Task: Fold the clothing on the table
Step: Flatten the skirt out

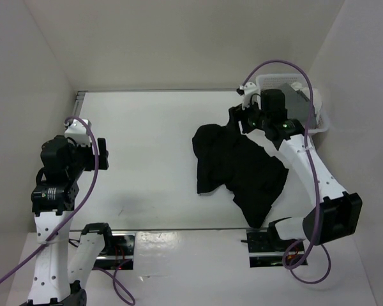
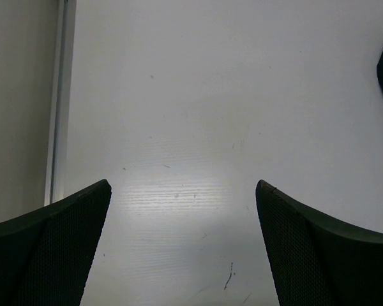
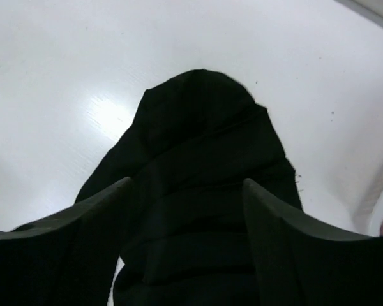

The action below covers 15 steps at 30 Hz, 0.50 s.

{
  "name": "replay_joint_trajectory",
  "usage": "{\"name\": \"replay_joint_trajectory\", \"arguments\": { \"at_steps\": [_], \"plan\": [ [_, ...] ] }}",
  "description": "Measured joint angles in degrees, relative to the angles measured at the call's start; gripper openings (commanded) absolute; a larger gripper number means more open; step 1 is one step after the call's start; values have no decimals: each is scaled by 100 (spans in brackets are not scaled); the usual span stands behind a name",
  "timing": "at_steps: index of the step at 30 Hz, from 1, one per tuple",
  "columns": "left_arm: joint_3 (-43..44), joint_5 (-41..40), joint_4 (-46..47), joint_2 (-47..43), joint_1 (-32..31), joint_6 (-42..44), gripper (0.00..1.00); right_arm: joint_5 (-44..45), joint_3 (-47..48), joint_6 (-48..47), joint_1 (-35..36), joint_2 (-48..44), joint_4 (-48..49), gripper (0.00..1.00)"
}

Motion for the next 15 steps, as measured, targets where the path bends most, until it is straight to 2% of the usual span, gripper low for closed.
{"name": "replay_joint_trajectory", "arguments": {
  "at_steps": [4, 10, 15],
  "plan": [
    [0, 2, -2, 0, 0, 2, 100, 780, 11, -197, 730, -83, 28, 81],
    [0, 4, 0, 4, 0, 2, 100, 1784, 11, -553, 2420, 55, -219, 81],
    [0, -35, 0, 68, -2, -4, 100, 2347, -216, -916, 3464, 448, -413, 81]
  ]
}}
